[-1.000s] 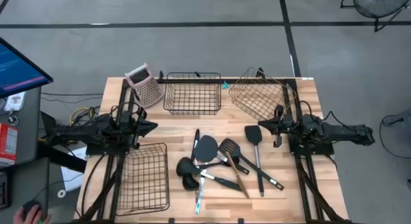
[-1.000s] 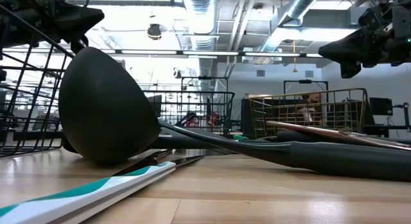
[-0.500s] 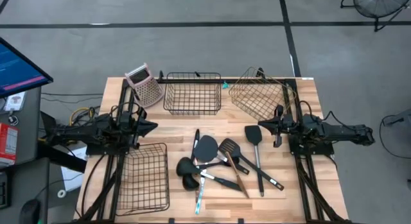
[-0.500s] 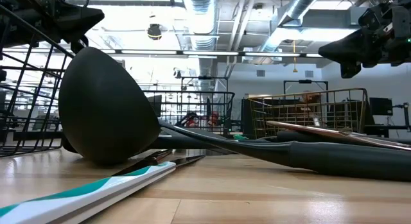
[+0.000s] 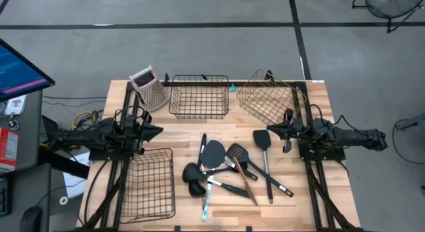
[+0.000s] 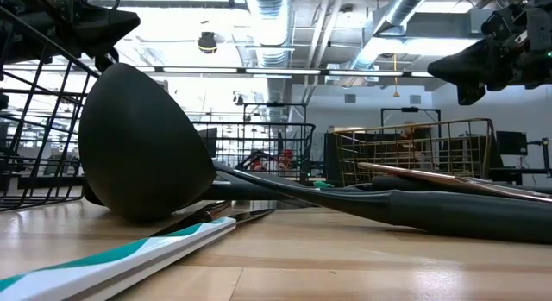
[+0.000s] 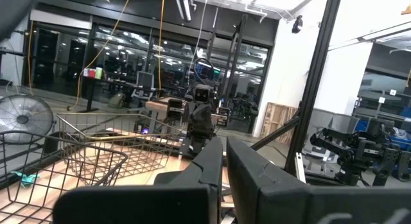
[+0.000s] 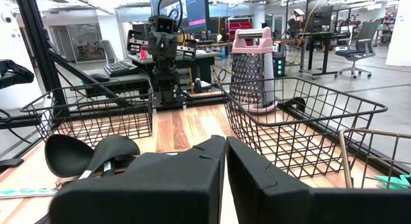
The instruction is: Pick & Place Kitchen Items
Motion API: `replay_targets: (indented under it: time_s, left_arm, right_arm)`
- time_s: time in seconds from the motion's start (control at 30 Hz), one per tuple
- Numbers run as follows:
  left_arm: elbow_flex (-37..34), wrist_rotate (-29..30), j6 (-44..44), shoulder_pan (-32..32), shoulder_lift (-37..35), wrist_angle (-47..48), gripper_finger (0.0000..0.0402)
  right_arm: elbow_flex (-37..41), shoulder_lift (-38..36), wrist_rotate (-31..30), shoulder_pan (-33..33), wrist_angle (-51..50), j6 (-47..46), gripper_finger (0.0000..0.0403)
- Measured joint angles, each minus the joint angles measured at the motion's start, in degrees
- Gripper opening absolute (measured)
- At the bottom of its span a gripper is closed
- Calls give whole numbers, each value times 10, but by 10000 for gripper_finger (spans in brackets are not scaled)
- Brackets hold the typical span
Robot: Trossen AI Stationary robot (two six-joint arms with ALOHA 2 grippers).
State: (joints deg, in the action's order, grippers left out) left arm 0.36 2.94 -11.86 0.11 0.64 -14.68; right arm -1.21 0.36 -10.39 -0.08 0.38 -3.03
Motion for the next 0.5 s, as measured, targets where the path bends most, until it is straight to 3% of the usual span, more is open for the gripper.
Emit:
replay_targets:
  time_s: [0.4, 0.5]
  left_arm:
    - [0, 0, -7, 0, 0, -6, 8]
    - [0, -1, -50, 0, 0, -20, 8]
  right_arm:
    - [0, 0, 0, 0, 0, 0, 17]
    - [0, 0, 0, 0, 0, 0, 17]
